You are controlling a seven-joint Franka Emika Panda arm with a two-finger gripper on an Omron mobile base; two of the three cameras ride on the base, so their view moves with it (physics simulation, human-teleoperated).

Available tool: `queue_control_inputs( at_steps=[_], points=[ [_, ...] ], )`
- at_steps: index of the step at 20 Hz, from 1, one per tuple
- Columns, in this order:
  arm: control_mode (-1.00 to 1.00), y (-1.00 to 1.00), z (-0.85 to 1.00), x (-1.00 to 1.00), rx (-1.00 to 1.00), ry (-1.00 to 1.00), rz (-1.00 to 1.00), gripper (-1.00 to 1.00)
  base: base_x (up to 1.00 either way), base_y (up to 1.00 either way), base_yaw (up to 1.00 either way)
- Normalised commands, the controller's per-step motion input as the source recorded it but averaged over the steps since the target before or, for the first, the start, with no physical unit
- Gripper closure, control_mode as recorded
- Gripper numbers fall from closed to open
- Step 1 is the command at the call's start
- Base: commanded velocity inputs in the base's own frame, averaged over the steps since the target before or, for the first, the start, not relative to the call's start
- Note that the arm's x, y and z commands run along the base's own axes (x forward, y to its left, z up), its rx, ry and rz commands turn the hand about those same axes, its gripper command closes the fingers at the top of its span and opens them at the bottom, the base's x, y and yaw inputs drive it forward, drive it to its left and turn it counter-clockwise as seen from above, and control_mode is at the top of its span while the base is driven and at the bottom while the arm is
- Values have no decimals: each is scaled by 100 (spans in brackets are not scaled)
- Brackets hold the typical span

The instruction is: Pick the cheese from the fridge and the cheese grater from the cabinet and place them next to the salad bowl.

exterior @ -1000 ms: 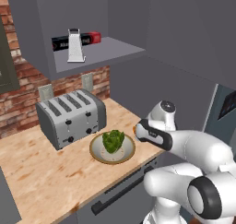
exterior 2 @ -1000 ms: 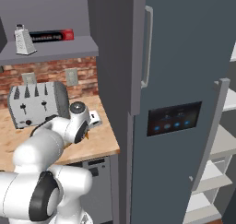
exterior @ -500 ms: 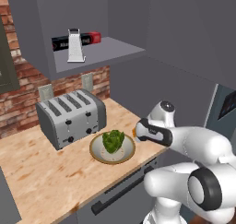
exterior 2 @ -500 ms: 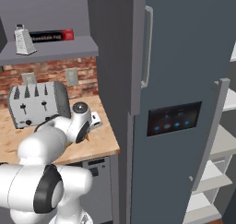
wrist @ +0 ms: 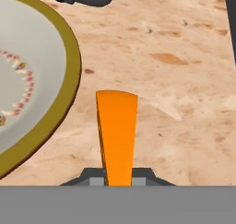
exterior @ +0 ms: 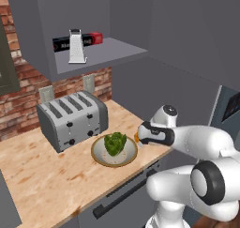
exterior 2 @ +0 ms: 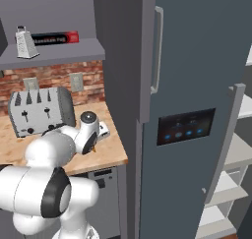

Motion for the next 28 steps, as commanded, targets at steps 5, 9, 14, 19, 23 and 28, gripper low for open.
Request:
queue_control_inputs(
  at_steps=[5,9,14,19,23,28],
  points=[
    [-100,0,-5,0,0,0,5,100,0,0,0],
    [-100,-1,0,5,0,0,12,100,0,0,0],
    [-100,0,-7,11,0,0,12,100,0,0,0],
    [-100,0,-19,13,0,-2,4,100,0,0,0],
    [-100,0,-18,13,0,-2,3,100,0,0,0],
    [-100,0,-12,13,0,-2,3,100,0,0,0]
  ],
)
